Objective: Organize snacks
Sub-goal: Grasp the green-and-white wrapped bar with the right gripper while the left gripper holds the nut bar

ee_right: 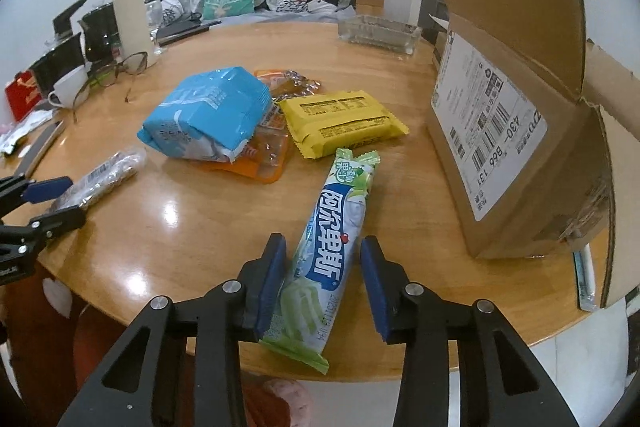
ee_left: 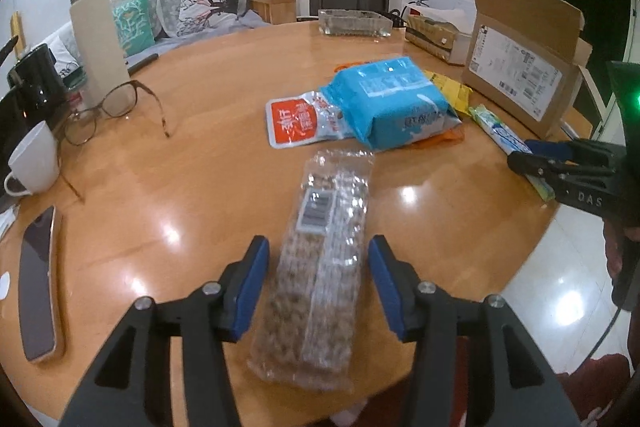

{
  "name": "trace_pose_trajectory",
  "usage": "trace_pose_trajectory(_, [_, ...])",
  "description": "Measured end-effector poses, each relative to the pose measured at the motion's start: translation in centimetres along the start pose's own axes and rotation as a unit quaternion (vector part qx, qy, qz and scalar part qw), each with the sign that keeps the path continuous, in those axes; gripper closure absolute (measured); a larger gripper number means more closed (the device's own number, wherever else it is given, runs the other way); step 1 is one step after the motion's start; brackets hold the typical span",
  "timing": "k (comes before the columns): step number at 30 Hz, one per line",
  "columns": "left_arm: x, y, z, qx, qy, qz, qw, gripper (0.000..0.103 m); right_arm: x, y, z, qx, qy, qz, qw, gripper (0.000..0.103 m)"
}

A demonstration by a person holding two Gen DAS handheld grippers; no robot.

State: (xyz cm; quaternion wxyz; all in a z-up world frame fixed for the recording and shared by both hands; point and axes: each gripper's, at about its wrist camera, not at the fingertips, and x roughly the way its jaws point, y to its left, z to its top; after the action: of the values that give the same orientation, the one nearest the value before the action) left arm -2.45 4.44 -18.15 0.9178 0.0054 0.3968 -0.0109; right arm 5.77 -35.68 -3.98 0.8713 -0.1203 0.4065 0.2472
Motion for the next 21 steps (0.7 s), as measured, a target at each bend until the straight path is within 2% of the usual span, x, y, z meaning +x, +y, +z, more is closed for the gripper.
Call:
trace_pose_trajectory(3, [0.2, -0.2, 0.2, 0.004, -0.006, 0.000, 1.0000, 0.062, 0.2, -0.1, 0.0, 0.009, -0.007, -0.002, 1.000, 0.068])
trace_pose_trajectory(7, [0.1, -0.4, 0.1, 0.006, -0.008, -0.001, 1.0000, 0.063, 0.5, -0.1, 0.2, 0.011, -0.013, -0.008, 1.000, 0.069])
trace_pose_trajectory(9, [-0.1, -0.5, -0.1, 0.004, -0.007, 0.000, 1.0000, 0.063, 0.6, -0.2, 0.3, 0.017, -0.016, -0.012, 1.000, 0.076])
trace_pose_trajectory(13, [-0.7, -0.3, -0.4, 0.000, -0.011, 0.000, 0.9999, 0.063, 0.4, -0.5, 0.2, 0.025, -0.023, -0.022, 0.999, 0.080])
trace_pose_trajectory(21, [-3.1, 0.5, 0.4, -0.014, -0.041, 0.004, 0.9990, 0.063, -1.9, -1.0, 0.0, 0.021, -0.040, -0.011, 0.999, 0.081])
